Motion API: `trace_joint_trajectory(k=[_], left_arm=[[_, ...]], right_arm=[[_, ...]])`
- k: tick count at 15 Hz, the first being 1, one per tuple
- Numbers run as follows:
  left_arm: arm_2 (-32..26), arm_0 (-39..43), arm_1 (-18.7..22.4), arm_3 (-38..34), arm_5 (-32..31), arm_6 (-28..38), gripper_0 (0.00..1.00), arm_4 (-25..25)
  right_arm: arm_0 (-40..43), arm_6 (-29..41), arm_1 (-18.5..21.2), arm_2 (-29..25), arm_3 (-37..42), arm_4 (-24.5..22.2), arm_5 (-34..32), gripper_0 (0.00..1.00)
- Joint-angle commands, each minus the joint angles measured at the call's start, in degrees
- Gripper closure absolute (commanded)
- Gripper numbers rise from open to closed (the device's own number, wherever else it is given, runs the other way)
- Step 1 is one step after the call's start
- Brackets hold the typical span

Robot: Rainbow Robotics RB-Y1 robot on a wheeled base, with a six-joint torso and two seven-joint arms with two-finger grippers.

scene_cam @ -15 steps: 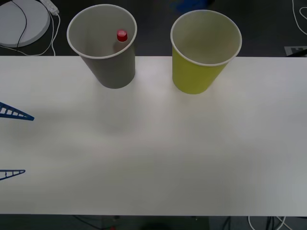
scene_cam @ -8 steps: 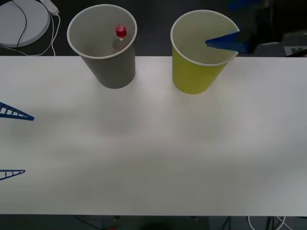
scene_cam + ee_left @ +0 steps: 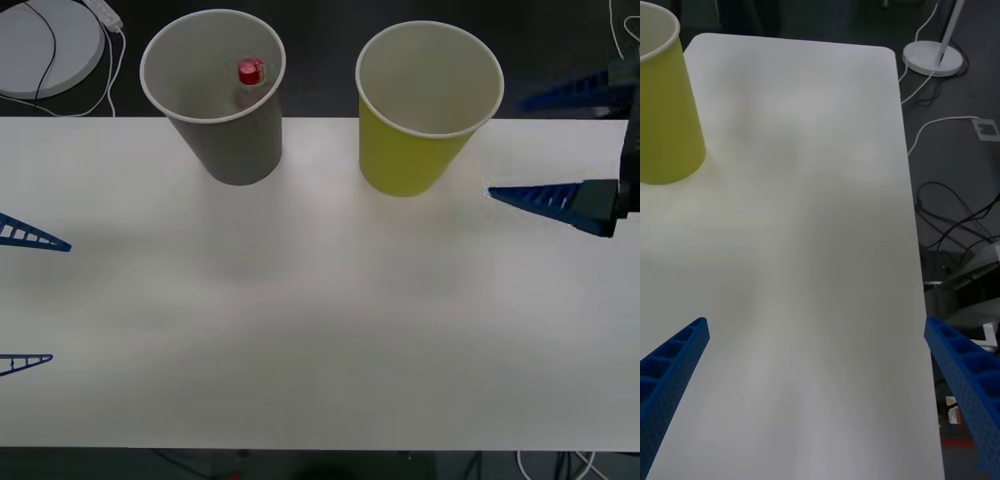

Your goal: Put the can into the green bin and the plastic bottle into the gray bin

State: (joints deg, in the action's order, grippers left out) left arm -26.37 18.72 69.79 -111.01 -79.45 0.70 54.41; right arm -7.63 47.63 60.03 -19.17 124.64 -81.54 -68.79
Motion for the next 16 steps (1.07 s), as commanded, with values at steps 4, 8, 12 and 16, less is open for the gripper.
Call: trace_joint_trajectory(k=[4,8,12,16], left_arm=[[0.0,0.0,0.0,0.0,0.0,0.0,0.00,0.0],[0.0,0.0,0.0,0.0,0.0,0.0,0.00,0.0],[0.0,0.0,0.0,0.0,0.0,0.0,0.00,0.0],[0.0,0.0,0.0,0.0,0.0,0.0,0.00,0.0]], right_arm=[[14.7,-24.5,-0.1,-6.5,-2.4,11.5,-1.0,0.00],[21.5,-35.9,-0.1,-9.6,-4.1,16.8,-5.0,0.00],[26.2,-43.2,-0.1,-10.4,-4.6,18.9,-6.5,0.00],[26.9,-43.7,-0.1,-10.6,-5.9,19.5,-8.2,0.00]])
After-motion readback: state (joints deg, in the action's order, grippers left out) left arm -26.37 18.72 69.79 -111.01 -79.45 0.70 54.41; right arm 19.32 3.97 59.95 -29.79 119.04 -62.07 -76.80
